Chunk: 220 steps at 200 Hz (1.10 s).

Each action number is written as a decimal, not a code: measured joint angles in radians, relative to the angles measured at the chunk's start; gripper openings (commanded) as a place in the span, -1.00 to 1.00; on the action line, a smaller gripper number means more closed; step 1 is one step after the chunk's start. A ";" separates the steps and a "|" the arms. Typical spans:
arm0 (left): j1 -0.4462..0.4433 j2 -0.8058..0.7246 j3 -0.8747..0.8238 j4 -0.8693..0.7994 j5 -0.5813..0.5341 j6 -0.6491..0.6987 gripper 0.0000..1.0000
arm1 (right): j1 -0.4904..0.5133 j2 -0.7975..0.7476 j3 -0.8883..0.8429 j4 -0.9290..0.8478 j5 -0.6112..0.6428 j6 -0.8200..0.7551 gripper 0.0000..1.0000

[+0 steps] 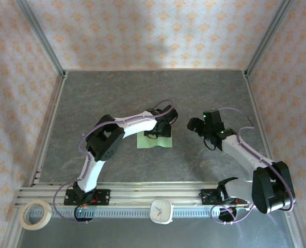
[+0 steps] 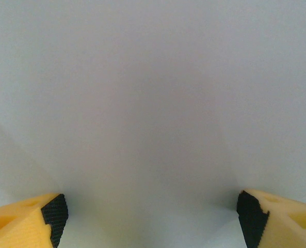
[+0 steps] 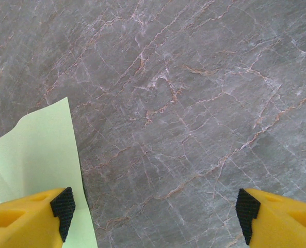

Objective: Fold a paper plane with a square sheet of paper (pick it up from the middle)

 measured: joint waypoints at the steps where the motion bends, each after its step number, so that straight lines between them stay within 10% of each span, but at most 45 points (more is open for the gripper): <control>1: 0.000 0.000 0.000 0.000 0.000 0.000 0.64 | 0.000 0.000 0.000 0.000 0.000 0.000 0.68; 220: 0.016 -0.025 0.047 -0.057 -0.029 0.003 0.86 | 0.000 -0.027 -0.008 -0.006 -0.001 -0.003 0.69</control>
